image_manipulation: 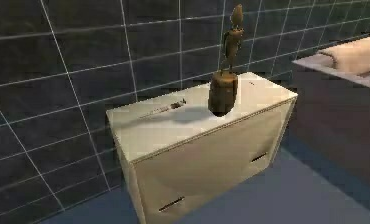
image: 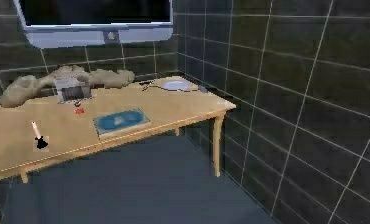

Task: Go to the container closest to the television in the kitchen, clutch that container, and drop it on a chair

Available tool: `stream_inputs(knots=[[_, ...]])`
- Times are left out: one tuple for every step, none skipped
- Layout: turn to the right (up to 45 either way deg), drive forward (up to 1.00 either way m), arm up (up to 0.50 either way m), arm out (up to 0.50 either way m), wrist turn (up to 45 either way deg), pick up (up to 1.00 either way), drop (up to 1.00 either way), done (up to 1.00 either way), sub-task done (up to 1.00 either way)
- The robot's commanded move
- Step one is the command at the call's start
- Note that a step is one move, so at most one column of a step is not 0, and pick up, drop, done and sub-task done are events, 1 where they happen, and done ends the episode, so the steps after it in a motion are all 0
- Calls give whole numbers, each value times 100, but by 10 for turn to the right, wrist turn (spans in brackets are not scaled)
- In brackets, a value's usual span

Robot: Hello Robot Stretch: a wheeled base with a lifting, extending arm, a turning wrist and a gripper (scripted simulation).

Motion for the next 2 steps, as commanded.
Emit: stream_inputs(knots=[[450, 0, 0, 0, 0, 0, 0, 0, 0], [450, 0, 0, 0, 0, 0, 0, 0, 0]])
